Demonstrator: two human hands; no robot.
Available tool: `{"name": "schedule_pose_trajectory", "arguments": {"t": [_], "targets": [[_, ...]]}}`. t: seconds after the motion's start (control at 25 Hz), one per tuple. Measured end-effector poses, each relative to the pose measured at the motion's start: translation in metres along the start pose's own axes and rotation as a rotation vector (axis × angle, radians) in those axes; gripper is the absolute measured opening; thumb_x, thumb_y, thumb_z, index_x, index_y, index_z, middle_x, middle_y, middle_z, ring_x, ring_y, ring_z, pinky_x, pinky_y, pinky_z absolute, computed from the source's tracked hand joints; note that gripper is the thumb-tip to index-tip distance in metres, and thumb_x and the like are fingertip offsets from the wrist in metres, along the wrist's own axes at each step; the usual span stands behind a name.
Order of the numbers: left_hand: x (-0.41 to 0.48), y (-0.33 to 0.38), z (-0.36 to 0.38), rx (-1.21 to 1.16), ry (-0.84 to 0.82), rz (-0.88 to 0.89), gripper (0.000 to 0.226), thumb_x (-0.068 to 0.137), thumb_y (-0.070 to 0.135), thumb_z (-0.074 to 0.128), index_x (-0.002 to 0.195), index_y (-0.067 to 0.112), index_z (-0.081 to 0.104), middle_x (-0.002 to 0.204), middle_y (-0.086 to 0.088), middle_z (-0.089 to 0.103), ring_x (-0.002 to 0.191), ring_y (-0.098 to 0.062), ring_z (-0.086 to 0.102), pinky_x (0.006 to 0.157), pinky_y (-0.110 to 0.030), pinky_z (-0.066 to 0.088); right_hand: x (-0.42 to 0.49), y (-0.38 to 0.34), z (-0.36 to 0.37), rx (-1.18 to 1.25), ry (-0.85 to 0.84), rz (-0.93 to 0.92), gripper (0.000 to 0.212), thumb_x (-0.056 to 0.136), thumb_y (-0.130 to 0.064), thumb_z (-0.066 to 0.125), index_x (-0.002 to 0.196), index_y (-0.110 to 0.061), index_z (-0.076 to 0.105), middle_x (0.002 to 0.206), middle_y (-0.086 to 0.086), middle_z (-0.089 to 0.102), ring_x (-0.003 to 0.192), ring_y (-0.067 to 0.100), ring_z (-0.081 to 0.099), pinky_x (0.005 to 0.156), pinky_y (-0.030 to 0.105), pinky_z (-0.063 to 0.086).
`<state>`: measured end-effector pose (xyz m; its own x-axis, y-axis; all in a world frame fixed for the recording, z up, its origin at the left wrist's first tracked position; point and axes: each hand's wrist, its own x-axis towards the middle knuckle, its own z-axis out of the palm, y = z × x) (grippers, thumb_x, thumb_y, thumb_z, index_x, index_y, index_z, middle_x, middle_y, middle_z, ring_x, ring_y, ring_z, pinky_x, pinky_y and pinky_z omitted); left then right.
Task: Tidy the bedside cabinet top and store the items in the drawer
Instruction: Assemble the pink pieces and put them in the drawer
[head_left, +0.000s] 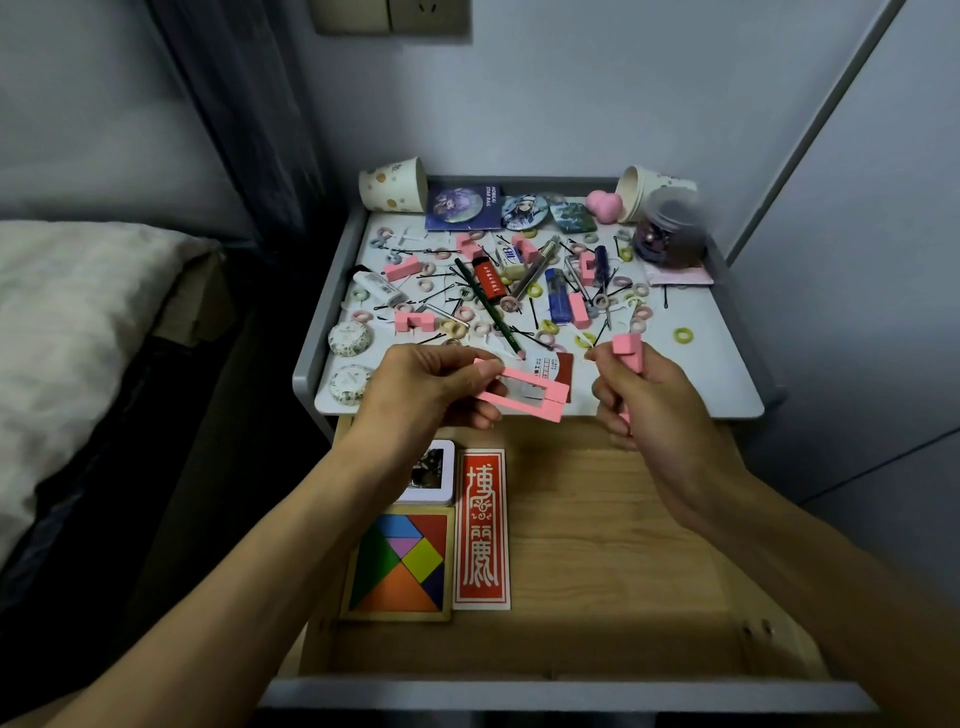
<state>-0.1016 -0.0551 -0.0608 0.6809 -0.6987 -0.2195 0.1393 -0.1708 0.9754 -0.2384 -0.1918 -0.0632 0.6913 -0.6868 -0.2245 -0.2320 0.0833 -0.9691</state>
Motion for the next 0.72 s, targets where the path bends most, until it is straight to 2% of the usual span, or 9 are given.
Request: {"name": "schedule_pose_trajectory", "arguments": {"t": [0.12,0.2,0.28,0.36,0.44,0.52,0.64,0.72], "targets": [[0.000,-0.001,0.001,0.015,-0.014,-0.023,0.014,0.094,0.008,0.059,0.099,0.005,0.072,0.082,-0.011,0.075,0.058,-0.014,0.065,0.058,-0.020,0.056,0.000,-0.005,-0.001,0.071,-0.033,0.057,0.018,0.102,-0.030,0.045,0.100,-0.014,0.054,0.072,0.000,0.047,0.055,0.008,0.038,0.046,0.021,0.030],[0.000,-0.001,0.001,0.016,-0.035,-0.040,0.014,0.094,0.007,0.058,0.098,0.004,0.071,0.082,-0.012,0.075,0.058,-0.014,0.065,0.058,-0.020,0.056,-0.001,-0.006,-0.002,0.071,-0.036,0.025,0.023,0.103,-0.030,0.042,0.100,-0.012,0.057,0.072,-0.002,0.055,0.060,0.011,0.050,0.050,0.022,0.039],[0.000,-0.001,0.002,0.029,-0.050,-0.053,0.014,0.094,0.007,0.058,0.098,0.004,0.071,0.082,-0.012,0.075,0.057,-0.013,0.064,0.058,-0.020,0.056,-0.002,-0.006,-0.004,-0.023,-0.022,-0.033,0.028,0.103,-0.027,0.041,0.098,-0.011,0.063,0.071,-0.014,0.064,0.064,-0.003,0.061,0.055,0.010,0.046],[0.000,-0.002,0.002,0.043,-0.062,-0.061,0.014,0.094,0.007,0.058,0.098,0.004,0.071,0.084,-0.012,0.075,0.057,-0.012,0.063,0.059,-0.021,0.057,-0.001,-0.007,-0.006,-0.080,-0.003,-0.094,0.026,0.102,-0.024,0.044,0.101,-0.013,0.067,0.078,-0.019,0.067,0.069,-0.017,0.062,0.054,0.001,0.043],[0.000,-0.002,0.002,0.043,-0.067,-0.071,0.014,0.094,0.007,0.058,0.099,0.003,0.071,0.084,-0.013,0.075,0.057,-0.012,0.063,0.059,-0.022,0.057,0.002,-0.007,-0.008,-0.070,0.013,-0.129,0.023,0.101,-0.023,0.048,0.101,-0.014,0.069,0.072,-0.016,0.068,0.068,-0.008,0.065,0.058,0.007,0.046],[0.000,-0.002,0.003,0.044,-0.071,-0.085,0.014,0.093,0.006,0.059,0.100,0.002,0.071,0.084,-0.013,0.075,0.057,-0.013,0.063,0.058,-0.021,0.056,0.004,-0.006,-0.010,-0.063,0.067,-0.162,0.019,0.099,-0.020,0.051,0.101,-0.015,0.069,0.065,-0.009,0.061,0.061,0.003,0.056,0.059,0.018,0.045],[-0.001,-0.003,0.003,0.034,-0.088,-0.105,0.014,0.093,0.006,0.059,0.099,0.001,0.071,0.086,-0.014,0.075,0.057,-0.012,0.063,0.056,-0.020,0.055,0.006,-0.004,-0.011,-0.007,0.112,-0.214,0.013,0.096,-0.009,0.055,0.102,-0.012,0.065,0.077,0.005,0.063,0.068,0.013,0.059,0.062,0.022,0.052],[-0.001,-0.003,0.003,0.026,-0.099,-0.121,0.014,0.093,0.006,0.059,0.099,0.001,0.071,0.087,-0.014,0.075,0.057,-0.012,0.062,0.055,-0.019,0.054,0.006,-0.005,-0.009,0.075,0.077,-0.184,0.010,0.094,-0.004,0.057,0.099,-0.009,0.064,0.076,0.008,0.066,0.068,0.015,0.063,0.065,0.024,0.056]]}}
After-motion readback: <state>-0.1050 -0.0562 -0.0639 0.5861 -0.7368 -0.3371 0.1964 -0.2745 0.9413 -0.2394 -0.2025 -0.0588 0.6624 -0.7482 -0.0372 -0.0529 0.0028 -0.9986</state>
